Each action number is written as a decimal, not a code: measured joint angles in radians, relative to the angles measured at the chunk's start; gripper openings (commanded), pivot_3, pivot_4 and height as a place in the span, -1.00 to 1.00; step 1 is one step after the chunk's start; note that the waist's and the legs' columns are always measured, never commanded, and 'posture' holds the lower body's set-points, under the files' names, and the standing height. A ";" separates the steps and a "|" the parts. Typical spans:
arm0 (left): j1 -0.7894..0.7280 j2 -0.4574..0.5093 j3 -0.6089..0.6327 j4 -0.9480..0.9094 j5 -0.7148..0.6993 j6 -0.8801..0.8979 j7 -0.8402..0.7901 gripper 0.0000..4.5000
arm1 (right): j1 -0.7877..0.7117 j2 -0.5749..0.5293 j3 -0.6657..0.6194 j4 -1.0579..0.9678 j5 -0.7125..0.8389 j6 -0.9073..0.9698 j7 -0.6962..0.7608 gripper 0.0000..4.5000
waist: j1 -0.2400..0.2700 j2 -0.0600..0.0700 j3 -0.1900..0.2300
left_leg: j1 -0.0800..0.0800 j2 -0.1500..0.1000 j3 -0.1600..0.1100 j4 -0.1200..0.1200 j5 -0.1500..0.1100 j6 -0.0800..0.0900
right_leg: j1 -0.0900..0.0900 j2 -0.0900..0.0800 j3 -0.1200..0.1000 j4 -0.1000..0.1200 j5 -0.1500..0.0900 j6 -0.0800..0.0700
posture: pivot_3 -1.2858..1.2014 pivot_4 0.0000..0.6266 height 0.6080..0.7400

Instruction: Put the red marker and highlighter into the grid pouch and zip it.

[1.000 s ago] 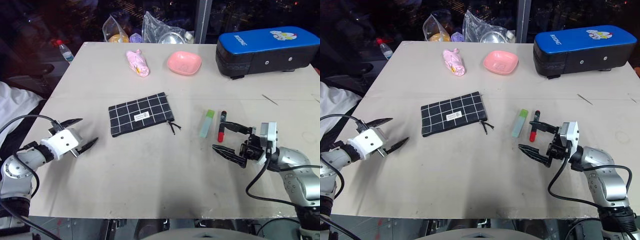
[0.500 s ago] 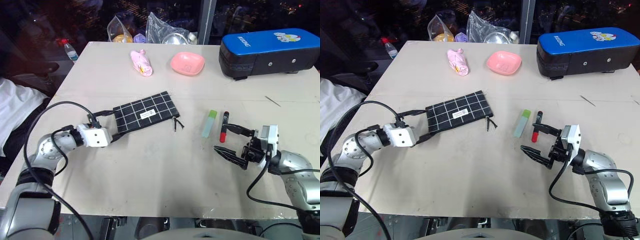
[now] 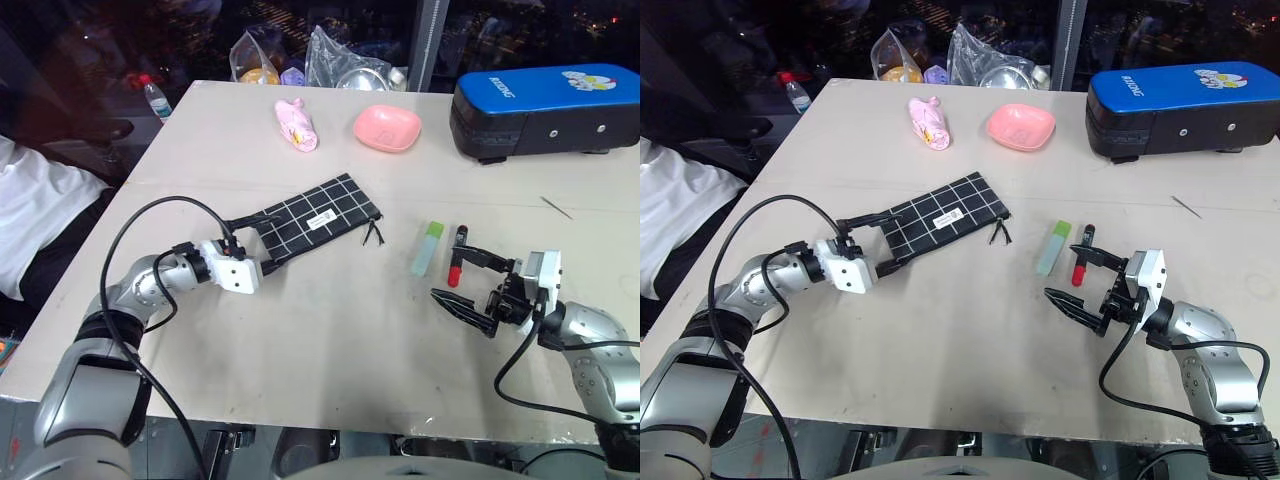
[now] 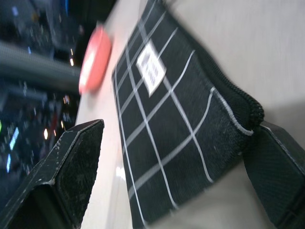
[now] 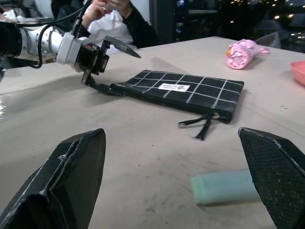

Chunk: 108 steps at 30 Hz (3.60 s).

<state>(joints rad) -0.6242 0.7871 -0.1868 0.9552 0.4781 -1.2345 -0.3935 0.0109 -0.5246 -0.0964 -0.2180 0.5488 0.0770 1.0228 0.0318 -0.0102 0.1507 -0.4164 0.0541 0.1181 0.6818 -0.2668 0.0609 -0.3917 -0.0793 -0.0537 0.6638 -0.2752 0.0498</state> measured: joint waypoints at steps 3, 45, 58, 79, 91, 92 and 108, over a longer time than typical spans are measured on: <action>-0.001 -0.010 -0.012 0.000 0.015 0.001 0.042 0.96 | 0.000 0.000 0.000 0.000 -0.001 -0.006 -0.006 1.00 | -0.009 0.000 0.000 | 0.000 0.001 0.000 0.000 0.000 0.000 | 0.000 0.001 0.000 0.000 0.000 0.000 | 0.03 -0.52 1.00; 0.216 -0.227 0.083 -0.832 -0.790 0.997 -0.263 -0.97 | -0.118 0.065 0.016 -0.008 -0.098 0.078 -0.270 1.00 | -0.021 -0.001 0.001 | 0.001 0.003 0.000 0.003 0.003 -0.005 | -0.004 0.006 0.006 0.009 0.000 0.000 | 0.03 -0.52 1.00; 0.334 -0.302 0.061 -0.983 -0.584 1.071 -0.185 -0.97 | -0.407 0.101 0.074 -0.073 -0.173 0.568 -0.625 1.00 | -0.018 -0.001 0.000 | 0.001 0.003 0.001 0.002 0.003 -0.006 | -0.005 0.007 0.009 0.009 0.000 -0.001 | 0.03 -0.52 1.00; 0.351 -0.365 0.059 -0.983 -0.510 1.070 -0.161 -1.00 | -0.670 0.190 0.079 0.328 -0.207 0.596 -0.612 0.77 | -0.025 0.000 0.001 | 0.000 0.004 0.002 0.001 0.003 -0.005 | -0.006 0.007 0.009 0.009 0.000 -0.001 | 0.03 -0.52 1.00; 0.351 -0.379 0.059 -0.983 -0.500 1.071 -0.161 -1.00 | -0.706 0.195 0.091 0.406 -0.268 0.510 -0.570 -0.98 | -0.041 0.000 0.001 | 0.000 0.004 0.002 0.000 0.003 -0.005 | -0.006 0.007 0.009 0.008 0.000 -0.001 | 0.03 -0.52 1.00; 0.351 -0.381 0.060 -0.983 -0.500 1.071 -0.161 -1.00 | -0.706 0.195 0.096 0.406 -0.276 0.503 -0.568 -0.98 | -0.043 0.000 0.001 | 0.000 0.004 0.002 0.000 0.003 -0.005 | -0.006 0.007 0.009 0.008 0.000 -0.001 | 0.03 -0.52 1.00; 0.350 -0.403 0.060 -0.983 -0.484 1.083 -0.141 -1.00 | -0.701 0.102 0.275 0.373 -0.494 0.298 -0.459 -0.98 | -0.044 0.000 0.001 | 0.000 0.004 0.004 0.000 0.003 -0.006 | -0.009 0.007 0.011 0.009 0.000 0.000 | 0.03 -0.52 1.00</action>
<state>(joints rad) -0.2743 0.3845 -0.1269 -0.0280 -0.0059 -0.1517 -0.5342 -0.6897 -0.4227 0.1782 0.1550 0.0550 0.3754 0.5639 -0.0126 -0.0105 0.1514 -0.4165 0.0585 0.1226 0.6815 -0.2636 0.0553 -0.4003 -0.0724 -0.0427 0.6724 -0.2754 0.0493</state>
